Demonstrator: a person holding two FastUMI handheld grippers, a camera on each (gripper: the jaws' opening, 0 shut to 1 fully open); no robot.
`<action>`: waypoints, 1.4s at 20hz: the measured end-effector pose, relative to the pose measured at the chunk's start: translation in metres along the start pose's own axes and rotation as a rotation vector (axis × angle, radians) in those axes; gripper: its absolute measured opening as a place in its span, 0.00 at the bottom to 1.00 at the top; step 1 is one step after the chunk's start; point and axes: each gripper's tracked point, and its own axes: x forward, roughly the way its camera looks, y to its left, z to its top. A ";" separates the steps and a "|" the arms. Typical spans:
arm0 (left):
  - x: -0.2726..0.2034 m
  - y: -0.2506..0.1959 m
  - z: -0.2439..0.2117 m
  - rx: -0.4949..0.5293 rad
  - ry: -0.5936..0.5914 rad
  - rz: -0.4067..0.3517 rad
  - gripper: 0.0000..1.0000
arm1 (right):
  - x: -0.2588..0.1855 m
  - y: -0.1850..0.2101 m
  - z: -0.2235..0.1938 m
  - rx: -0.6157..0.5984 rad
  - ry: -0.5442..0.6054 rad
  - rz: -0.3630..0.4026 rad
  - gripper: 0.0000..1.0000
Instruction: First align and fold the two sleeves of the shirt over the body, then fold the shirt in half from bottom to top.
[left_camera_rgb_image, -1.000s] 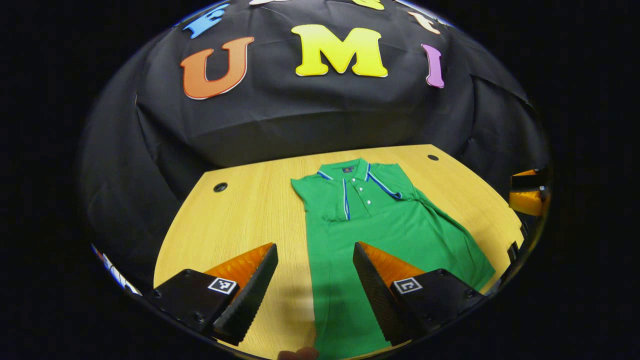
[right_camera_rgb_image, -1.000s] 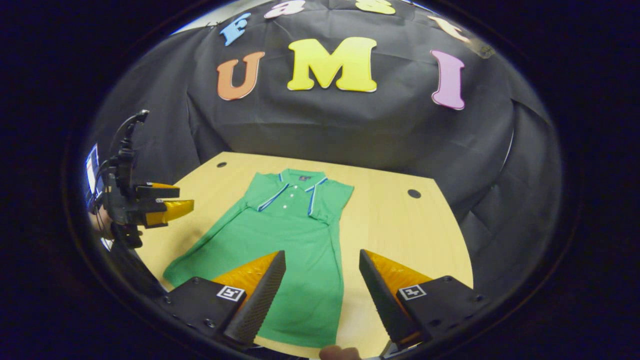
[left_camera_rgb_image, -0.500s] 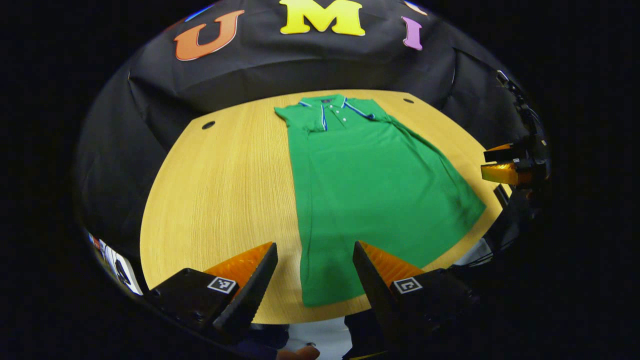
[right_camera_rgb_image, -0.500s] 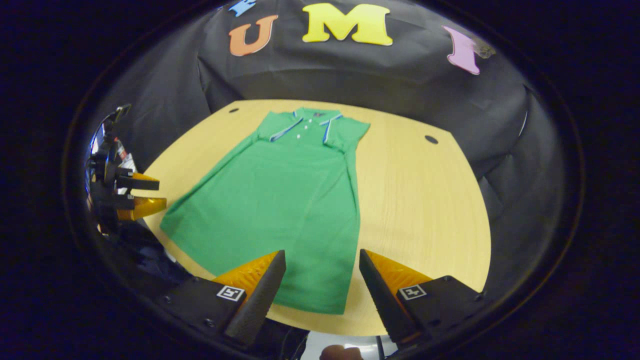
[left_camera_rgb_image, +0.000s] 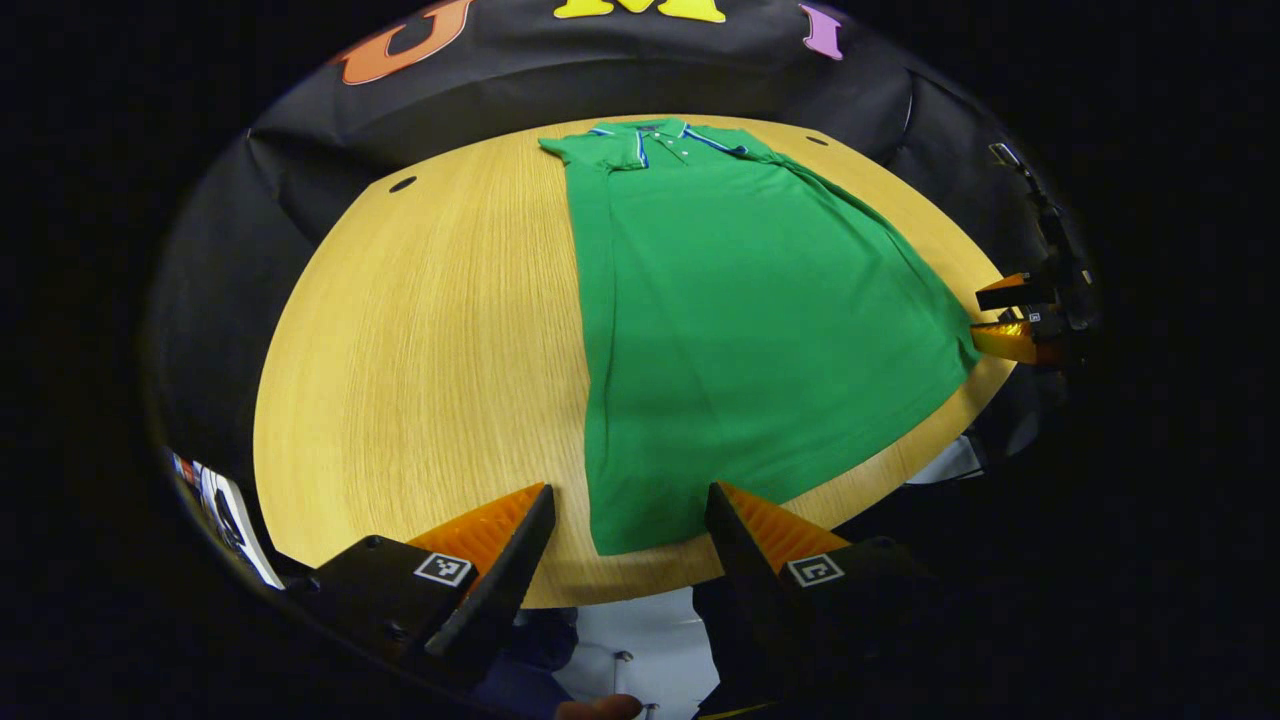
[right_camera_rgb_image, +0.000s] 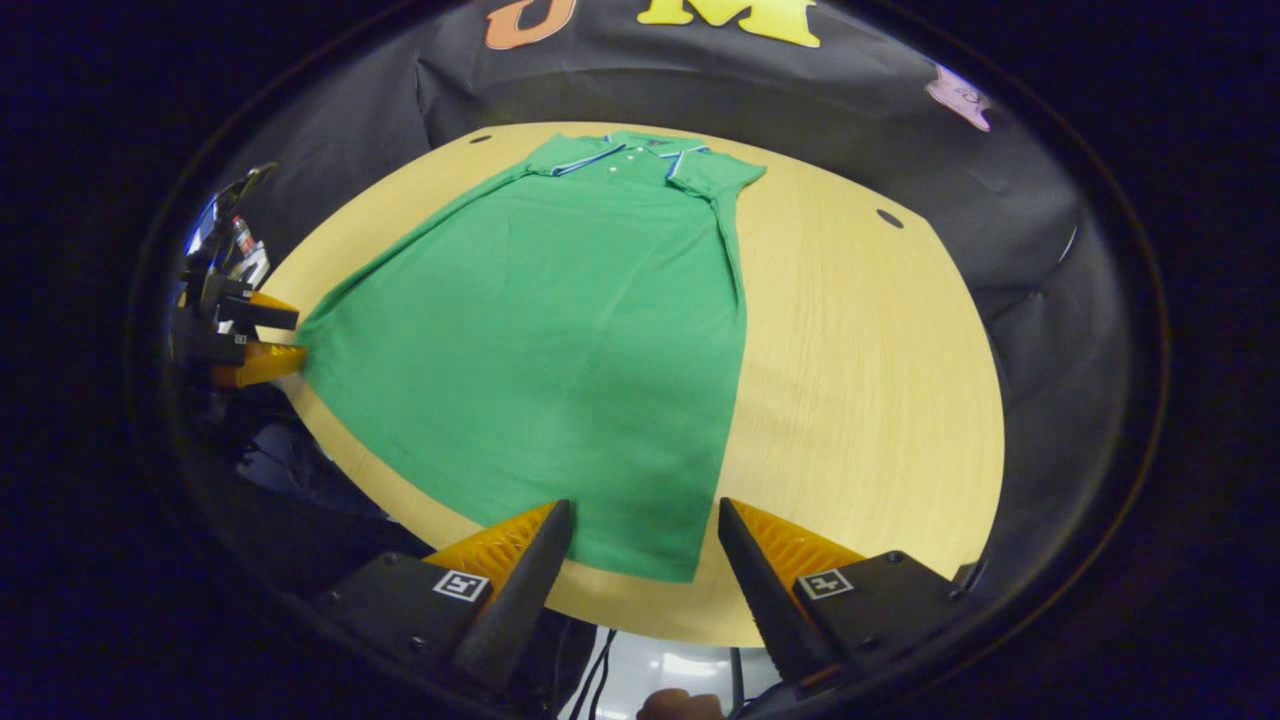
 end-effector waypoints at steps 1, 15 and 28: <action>0.000 0.001 0.003 0.004 -0.013 -0.002 1.00 | 0.004 0.000 -0.002 -0.003 0.008 0.002 0.95; 0.005 -0.014 0.012 -0.051 -0.020 -0.065 0.06 | 0.008 0.018 -0.001 -0.067 0.039 0.104 0.03; -0.033 -0.010 0.093 -0.031 -0.157 -0.148 0.04 | -0.026 0.004 0.075 0.253 -0.051 0.253 0.00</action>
